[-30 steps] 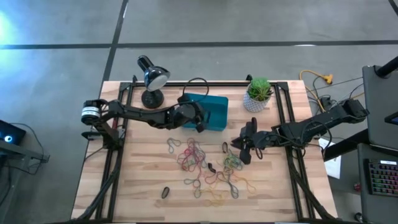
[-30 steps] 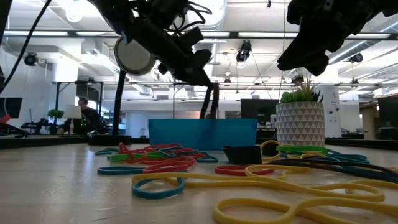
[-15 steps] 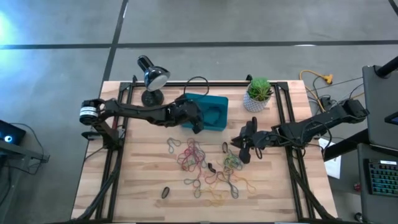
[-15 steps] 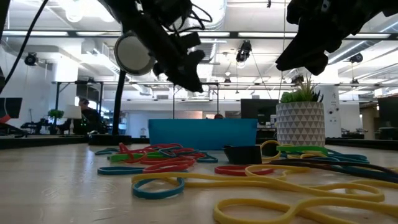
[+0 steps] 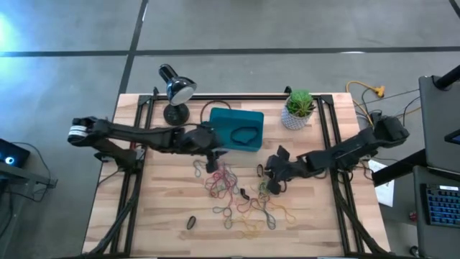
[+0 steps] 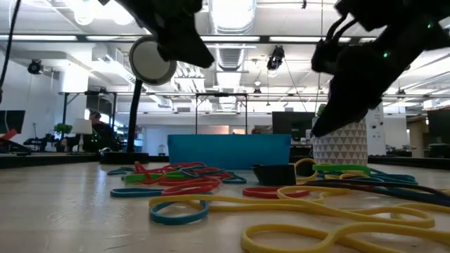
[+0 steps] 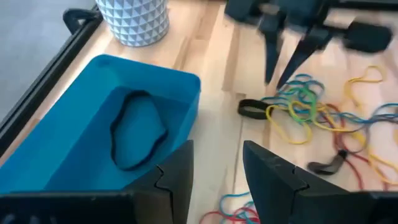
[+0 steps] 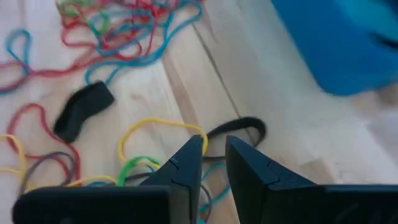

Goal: Pick and place rubber bands into bin
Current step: Put the top black rubber band into the blue bin

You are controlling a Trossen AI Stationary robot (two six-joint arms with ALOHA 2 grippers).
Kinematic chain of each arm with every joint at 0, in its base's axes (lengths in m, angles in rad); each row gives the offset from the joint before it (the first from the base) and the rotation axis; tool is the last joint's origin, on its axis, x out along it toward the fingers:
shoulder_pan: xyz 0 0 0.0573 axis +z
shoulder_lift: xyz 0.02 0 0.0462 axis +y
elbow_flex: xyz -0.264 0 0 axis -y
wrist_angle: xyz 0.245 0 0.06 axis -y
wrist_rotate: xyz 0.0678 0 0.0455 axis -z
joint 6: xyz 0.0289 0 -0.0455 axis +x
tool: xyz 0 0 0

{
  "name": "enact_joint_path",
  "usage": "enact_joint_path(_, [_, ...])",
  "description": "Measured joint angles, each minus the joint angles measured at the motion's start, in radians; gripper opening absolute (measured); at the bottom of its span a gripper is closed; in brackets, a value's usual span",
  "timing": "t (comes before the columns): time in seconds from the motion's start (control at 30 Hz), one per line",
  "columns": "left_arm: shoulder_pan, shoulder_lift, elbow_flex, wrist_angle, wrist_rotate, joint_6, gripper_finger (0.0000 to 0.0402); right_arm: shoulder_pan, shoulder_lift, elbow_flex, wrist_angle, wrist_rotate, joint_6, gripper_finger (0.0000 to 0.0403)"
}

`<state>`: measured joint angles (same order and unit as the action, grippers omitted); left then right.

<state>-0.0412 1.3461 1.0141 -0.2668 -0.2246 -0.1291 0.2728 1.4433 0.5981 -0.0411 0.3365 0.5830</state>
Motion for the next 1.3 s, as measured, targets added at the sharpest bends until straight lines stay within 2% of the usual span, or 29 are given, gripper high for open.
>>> enact_joint_path(0.27, [-0.053, -0.161, -0.110, -0.009, -0.150, -0.087, 0.0124, -0.043, 0.103, 0.031, -0.009, 0.054, 0.182, 0.0061])
enact_joint_path(0.6, [-0.059, -0.288, -0.229, 0.018, -0.182, -0.162, 0.0124, -0.071, 0.114, 0.035, -0.031, 0.025, 0.229, 0.0061])
enact_joint_path(1.07, [-0.059, -0.269, -0.239, 0.024, -0.204, -0.153, 0.0124, -0.071, 0.151, 0.034, -0.023, -0.005, 0.236, 0.0061])
enact_joint_path(1.3, [-0.060, -0.254, -0.239, 0.026, -0.204, -0.153, 0.0124, -0.071, 0.229, 0.044, 0.075, -0.057, 0.250, 0.0060])
